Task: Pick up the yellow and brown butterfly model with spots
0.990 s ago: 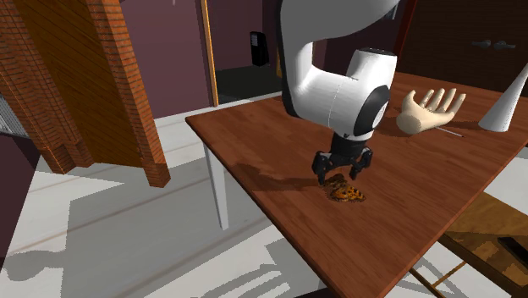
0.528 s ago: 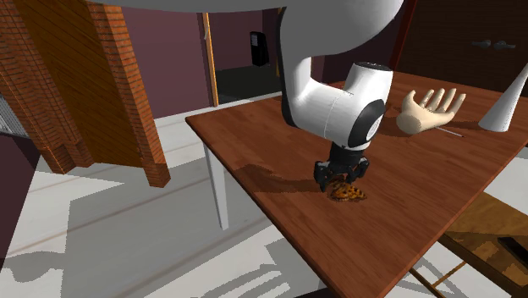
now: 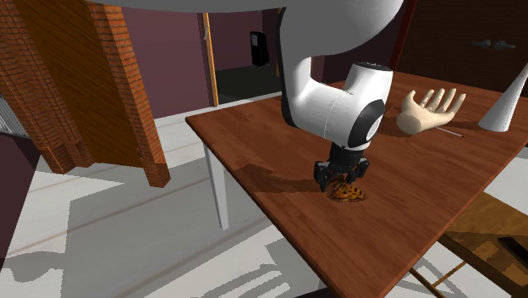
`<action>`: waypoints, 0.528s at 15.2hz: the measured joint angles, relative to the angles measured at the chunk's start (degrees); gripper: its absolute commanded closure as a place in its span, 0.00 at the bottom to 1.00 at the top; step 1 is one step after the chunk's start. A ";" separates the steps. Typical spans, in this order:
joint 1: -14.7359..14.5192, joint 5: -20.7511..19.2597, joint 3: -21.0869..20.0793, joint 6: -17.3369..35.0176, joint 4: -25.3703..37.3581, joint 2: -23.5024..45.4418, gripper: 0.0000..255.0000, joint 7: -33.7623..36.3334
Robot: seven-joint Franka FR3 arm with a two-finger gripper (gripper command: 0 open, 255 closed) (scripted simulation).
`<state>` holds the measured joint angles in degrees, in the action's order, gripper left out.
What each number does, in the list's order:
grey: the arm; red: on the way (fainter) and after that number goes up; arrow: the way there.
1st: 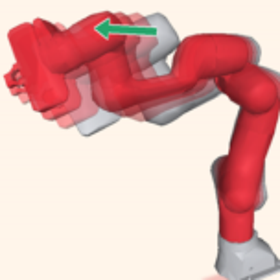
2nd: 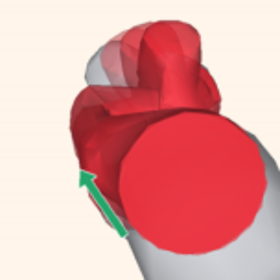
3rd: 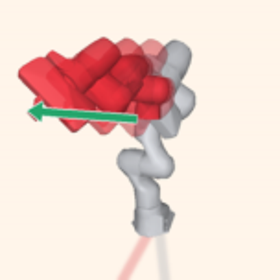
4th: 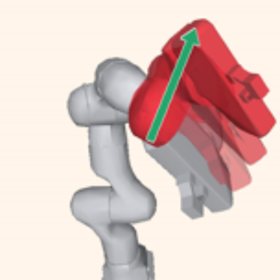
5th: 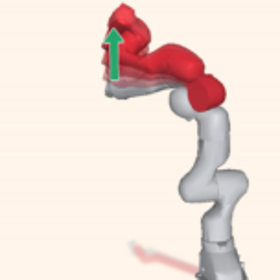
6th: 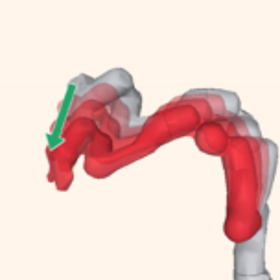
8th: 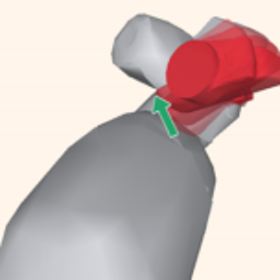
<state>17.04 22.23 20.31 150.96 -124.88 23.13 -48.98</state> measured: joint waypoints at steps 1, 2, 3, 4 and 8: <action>-0.14 -0.23 0.16 -0.21 -0.08 -0.31 1.00 0.18; -0.43 -0.68 0.47 -0.61 -0.26 -0.93 1.00 0.57; -0.71 -1.20 0.82 -1.16 -0.28 -1.56 1.00 1.00; -0.92 -1.68 1.12 -1.72 -0.19 -2.08 1.00 1.36; -1.75 -3.77 2.42 -4.09 -0.03 -4.49 1.00 2.85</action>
<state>15.28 18.46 22.73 146.87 -124.91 18.64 -46.13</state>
